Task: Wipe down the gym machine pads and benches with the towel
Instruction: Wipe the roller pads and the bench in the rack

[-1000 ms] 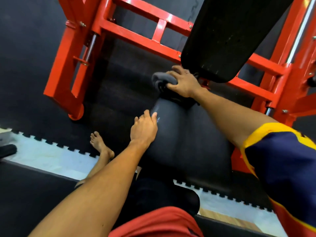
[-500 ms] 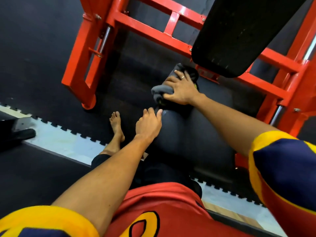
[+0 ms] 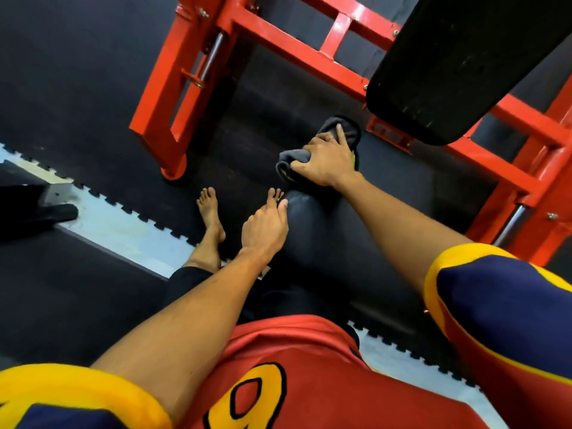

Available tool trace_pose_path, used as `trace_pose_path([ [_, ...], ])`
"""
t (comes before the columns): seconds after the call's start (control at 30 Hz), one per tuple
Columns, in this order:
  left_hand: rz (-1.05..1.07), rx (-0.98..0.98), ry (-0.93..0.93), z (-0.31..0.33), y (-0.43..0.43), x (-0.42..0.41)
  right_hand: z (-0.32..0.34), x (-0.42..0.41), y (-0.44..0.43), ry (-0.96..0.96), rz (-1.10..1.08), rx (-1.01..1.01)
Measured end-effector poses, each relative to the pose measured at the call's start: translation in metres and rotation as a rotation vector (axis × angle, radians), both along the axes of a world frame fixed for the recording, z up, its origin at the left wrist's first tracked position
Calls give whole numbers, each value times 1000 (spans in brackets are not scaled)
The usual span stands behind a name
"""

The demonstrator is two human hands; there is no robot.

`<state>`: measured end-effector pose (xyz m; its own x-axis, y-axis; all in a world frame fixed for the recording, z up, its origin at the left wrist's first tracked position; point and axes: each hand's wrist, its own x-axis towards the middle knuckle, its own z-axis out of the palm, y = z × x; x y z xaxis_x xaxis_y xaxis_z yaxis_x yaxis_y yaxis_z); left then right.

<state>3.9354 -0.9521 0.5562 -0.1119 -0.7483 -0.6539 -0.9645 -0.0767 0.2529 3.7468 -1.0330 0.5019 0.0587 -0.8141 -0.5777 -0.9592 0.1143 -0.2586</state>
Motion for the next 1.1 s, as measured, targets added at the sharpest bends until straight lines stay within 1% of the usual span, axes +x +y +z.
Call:
trace_pose_path([
  [0.1, -13, 30, 34, 3, 0, 5, 6, 26, 21, -8, -114, -49],
  [0.17, -6, 59, 52, 3, 0, 14, 12, 44, 47, -74, -120, -117],
  [0.27, 12, 125, 83, 6, -2, 17, 12, 39, 71, -122, -74, -210],
  [0.33, 21, 146, 153, 9, -5, 20, 5, 25, 61, -87, -59, -201],
  [0.43, -1, 158, 229, 11, -7, 24, 2, 13, 40, -6, -135, -154],
  [0.53, -16, 167, 228, 6, -7, 28, 6, 24, 42, -3, -196, -121],
  [0.67, 17, 197, 192, 2, -4, 31, 15, 53, 76, -37, -259, -204],
  [0.77, 2, 215, 149, 11, -4, 33, 14, 50, 77, -39, -228, -212],
  [0.83, -28, 214, 211, 14, -5, 38, 13, 44, 67, -15, -223, -185],
  [0.93, 1, 237, 352, 4, -1, 50, 16, 48, 61, 15, -285, -128],
  [1.03, 32, 263, 437, 6, 1, 60, 24, 70, 71, 7, -371, -144],
  [1.1, 56, 290, 414, 10, 0, 65, 30, 83, 81, -31, -387, -167],
])
